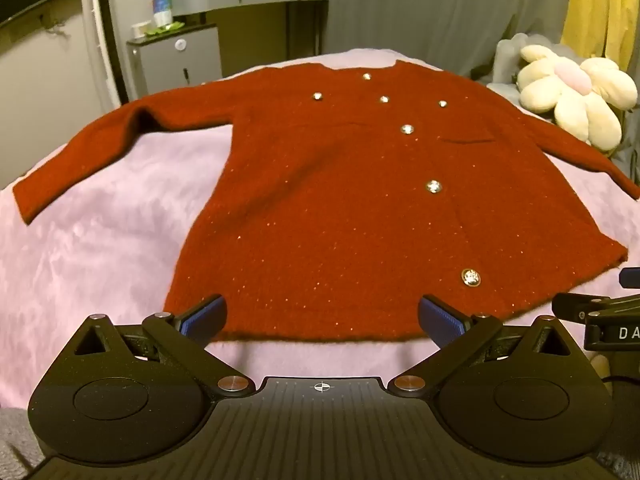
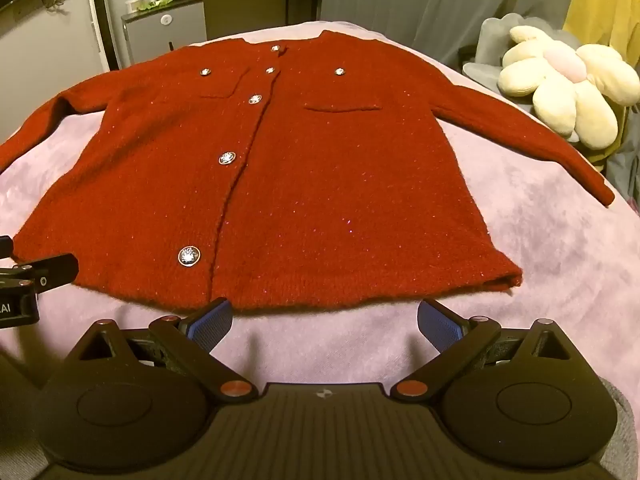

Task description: Fold small clothes

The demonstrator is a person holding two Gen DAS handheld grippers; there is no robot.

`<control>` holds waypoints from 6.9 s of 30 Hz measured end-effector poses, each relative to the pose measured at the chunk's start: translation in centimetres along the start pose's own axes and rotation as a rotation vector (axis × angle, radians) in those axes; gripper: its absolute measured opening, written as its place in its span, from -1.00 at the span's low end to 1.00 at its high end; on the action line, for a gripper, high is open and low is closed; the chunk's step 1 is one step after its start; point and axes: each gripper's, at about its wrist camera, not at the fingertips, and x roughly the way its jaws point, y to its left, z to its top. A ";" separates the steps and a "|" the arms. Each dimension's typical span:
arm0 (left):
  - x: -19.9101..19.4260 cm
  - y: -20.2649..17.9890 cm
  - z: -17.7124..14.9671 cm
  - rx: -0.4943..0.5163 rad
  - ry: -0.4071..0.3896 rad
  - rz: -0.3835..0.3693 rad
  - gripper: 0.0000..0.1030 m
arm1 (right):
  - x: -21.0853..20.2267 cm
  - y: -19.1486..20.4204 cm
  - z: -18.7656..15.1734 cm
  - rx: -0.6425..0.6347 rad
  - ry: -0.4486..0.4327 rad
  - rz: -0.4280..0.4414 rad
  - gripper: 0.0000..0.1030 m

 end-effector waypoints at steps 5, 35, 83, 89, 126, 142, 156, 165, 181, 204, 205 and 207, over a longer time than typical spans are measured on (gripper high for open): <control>0.0 -0.1 0.0 0.004 -0.001 -0.003 1.00 | 0.1 0.0 0.0 -0.002 0.002 -0.002 0.92; 0.0 0.0 0.0 -0.001 0.005 -0.005 1.00 | 0.0 -0.2 0.0 0.009 -0.008 0.001 0.92; 0.2 0.1 -0.3 -0.008 0.017 -0.014 1.00 | 0.1 0.0 0.0 0.004 -0.002 -0.007 0.92; 0.2 0.1 -0.5 -0.010 0.018 -0.015 1.00 | 0.1 0.0 0.0 0.004 -0.003 -0.007 0.92; 0.1 0.0 -0.4 -0.021 0.027 -0.023 1.00 | -0.1 -0.1 0.0 0.009 -0.014 -0.011 0.92; 0.5 1.0 1.5 -0.073 0.045 -0.030 1.00 | -1.9 -3.6 1.5 0.181 -0.090 0.241 0.92; 11.0 -2.4 12.5 0.018 -0.099 0.087 1.00 | 7.0 -24.4 6.3 0.843 -0.279 0.248 0.66; 17.3 0.2 12.7 -0.124 -0.110 0.074 1.00 | 15.8 -33.8 6.5 1.186 -0.297 0.090 -0.25; 19.1 1.5 11.9 -0.129 -0.089 0.036 1.00 | 14.2 -25.7 17.8 0.538 -0.440 -0.352 -0.82; 17.5 2.4 15.3 -0.191 -0.119 -0.313 1.00 | 14.2 -9.5 18.3 0.420 -0.367 0.109 -0.39; 17.8 2.0 16.0 -0.190 -0.118 -0.341 1.00 | 14.6 -10.0 18.2 0.453 -0.369 0.118 -0.39; 18.8 1.0 17.5 -0.198 -0.115 -0.398 1.00 | 15.2 -11.1 17.6 0.517 -0.370 0.164 -0.39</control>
